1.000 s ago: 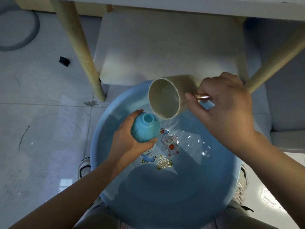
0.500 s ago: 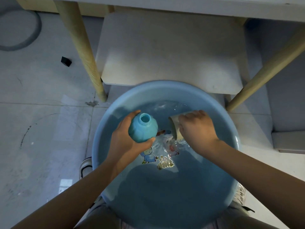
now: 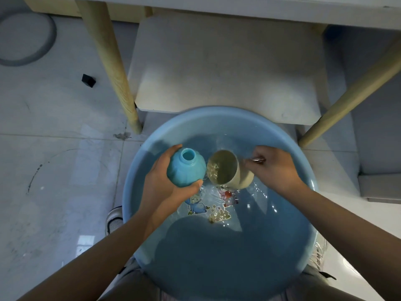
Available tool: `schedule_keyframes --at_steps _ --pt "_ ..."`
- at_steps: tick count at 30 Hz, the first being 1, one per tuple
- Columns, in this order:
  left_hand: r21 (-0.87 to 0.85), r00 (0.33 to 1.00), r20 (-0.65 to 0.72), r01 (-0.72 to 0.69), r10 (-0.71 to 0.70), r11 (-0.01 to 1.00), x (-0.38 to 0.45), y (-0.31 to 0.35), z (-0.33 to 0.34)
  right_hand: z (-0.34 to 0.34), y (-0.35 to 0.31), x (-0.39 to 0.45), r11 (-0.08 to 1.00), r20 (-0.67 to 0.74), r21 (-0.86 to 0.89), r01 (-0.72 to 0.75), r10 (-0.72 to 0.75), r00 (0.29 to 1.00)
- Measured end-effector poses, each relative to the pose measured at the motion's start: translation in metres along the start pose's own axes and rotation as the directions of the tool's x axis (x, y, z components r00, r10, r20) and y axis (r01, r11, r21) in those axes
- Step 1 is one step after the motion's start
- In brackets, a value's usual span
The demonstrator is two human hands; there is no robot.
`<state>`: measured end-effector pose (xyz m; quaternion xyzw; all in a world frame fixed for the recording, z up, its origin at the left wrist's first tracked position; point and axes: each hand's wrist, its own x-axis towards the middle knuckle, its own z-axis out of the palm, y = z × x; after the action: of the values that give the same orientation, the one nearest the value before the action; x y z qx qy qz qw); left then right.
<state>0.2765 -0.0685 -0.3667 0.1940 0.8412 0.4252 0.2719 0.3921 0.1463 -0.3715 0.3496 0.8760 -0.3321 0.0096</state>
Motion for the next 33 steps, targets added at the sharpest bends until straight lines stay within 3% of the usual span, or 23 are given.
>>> schedule_keyframes --at_steps 4,11,19,33 --pt "-0.001 1.0 0.004 0.003 -0.003 1.0 0.002 -0.001 0.001 -0.014 0.0 0.003 0.97 -0.029 0.168 -0.176 0.183 0.983" --pt "0.014 1.0 0.002 0.01 -0.01 1.0 0.001 0.001 0.003 -0.038 -0.028 0.002 0.986 -0.148 0.148 -0.077 0.099 0.984" --pt "0.016 1.0 0.005 0.005 -0.005 1.0 0.001 0.003 0.004 -0.052 -0.06 -0.015 0.987 -0.276 0.037 0.158 -0.141 0.951" --pt "0.042 0.998 0.061 -0.031 0.028 0.999 0.0 0.006 0.004 -0.052 -0.069 -0.019 0.845 -0.398 -0.25 0.472 -0.534 0.746"
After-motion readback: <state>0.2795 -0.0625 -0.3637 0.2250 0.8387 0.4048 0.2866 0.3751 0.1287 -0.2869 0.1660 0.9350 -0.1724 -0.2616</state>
